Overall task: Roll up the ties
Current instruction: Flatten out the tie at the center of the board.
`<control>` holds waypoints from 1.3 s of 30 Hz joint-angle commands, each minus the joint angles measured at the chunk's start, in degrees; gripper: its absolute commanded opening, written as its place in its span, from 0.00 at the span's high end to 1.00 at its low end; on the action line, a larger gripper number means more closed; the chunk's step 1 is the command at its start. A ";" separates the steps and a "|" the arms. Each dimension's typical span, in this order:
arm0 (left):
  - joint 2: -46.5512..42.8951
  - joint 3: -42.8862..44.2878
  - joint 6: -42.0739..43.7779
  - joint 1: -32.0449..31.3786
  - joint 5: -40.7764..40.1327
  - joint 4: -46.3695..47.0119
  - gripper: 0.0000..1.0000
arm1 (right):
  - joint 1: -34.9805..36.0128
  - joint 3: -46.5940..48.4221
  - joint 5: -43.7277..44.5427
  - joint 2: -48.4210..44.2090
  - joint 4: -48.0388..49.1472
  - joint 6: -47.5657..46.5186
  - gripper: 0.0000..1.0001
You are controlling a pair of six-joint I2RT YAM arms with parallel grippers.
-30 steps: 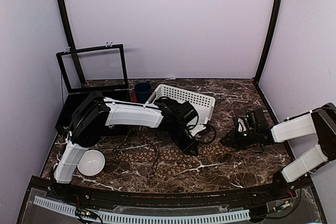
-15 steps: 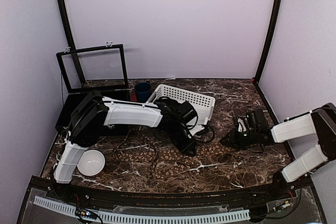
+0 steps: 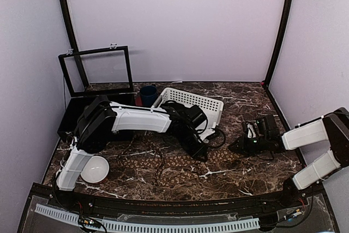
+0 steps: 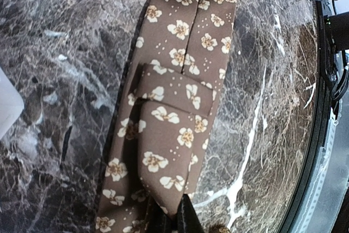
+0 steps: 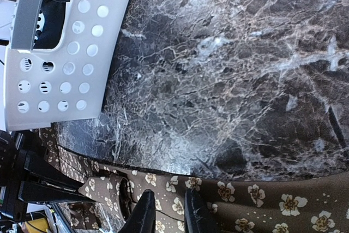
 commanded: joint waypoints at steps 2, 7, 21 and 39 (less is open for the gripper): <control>0.96 2.10 -0.05 -1.20 1.45 3.23 1.00 | -0.23 -1.58 -0.57 0.39 -0.45 -0.22 0.80; 2.80 4.15 -0.39 -1.33 2.78 4.07 1.00 | -0.28 -1.59 -0.82 0.15 -0.47 -0.14 0.80; 4.67 1.33 -0.09 -1.30 1.32 4.50 1.00 | -0.30 0.27 -5.12 -7.94 -3.97 -0.70 0.68; 4.59 0.41 0.31 -1.26 1.74 4.43 1.00 | 2.71 0.12 -10.40 0.51 3.06 0.51 0.68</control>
